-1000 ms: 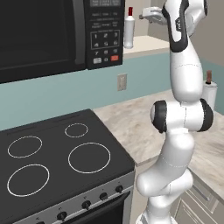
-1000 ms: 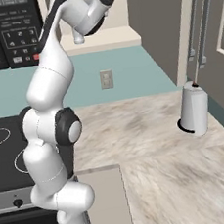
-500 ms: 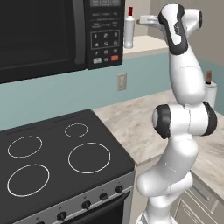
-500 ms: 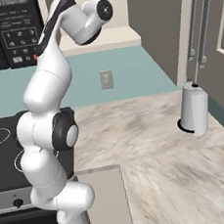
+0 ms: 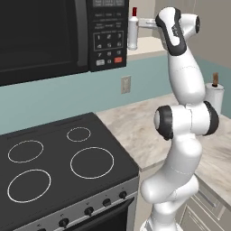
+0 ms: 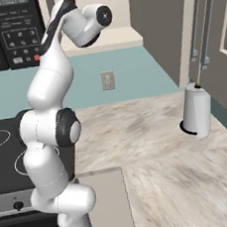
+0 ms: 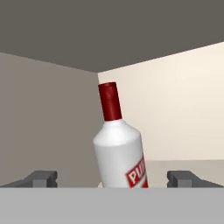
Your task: There is a bowl on the dining counter. Grab a lemon wedge from the fridge and place it in the bowl. Then get the liquor bottle and glass cup from the cabinet and place them next to the bowl.
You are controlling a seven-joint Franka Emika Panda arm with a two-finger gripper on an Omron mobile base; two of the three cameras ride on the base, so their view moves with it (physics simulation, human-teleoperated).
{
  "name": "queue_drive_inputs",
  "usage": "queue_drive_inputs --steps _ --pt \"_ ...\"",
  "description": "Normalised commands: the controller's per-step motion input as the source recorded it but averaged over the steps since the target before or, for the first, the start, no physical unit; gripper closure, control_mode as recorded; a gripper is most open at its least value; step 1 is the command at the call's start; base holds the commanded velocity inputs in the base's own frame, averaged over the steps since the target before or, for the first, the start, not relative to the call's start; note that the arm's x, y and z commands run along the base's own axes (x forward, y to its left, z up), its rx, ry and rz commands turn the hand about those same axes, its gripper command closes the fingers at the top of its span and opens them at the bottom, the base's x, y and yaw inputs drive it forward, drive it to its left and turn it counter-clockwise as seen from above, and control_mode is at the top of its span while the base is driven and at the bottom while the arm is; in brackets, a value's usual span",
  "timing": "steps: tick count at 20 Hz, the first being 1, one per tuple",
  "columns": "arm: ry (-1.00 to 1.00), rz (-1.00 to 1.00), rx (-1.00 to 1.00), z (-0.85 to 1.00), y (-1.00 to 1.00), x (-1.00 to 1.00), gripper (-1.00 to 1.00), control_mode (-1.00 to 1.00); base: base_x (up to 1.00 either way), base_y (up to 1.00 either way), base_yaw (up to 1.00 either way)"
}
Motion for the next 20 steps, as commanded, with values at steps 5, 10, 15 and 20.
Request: queue_drive_inputs --steps 5,10,15,20 --pt "0.00 0.00 0.03 0.09 0.00 0.34 -1.00 -1.00 0.00 0.00 0.00" --pt "0.00 0.00 0.01 0.06 0.00 0.20 -1.00 -1.00 0.00 0.00 0.00" --pt "0.00 0.01 0.00 0.00 0.02 0.10 -1.00 -1.00 0.00 0.00 0.00" --pt "0.01 0.04 0.00 0.00 0.09 0.11 -1.00 -1.00 0.00 0.00 0.00"
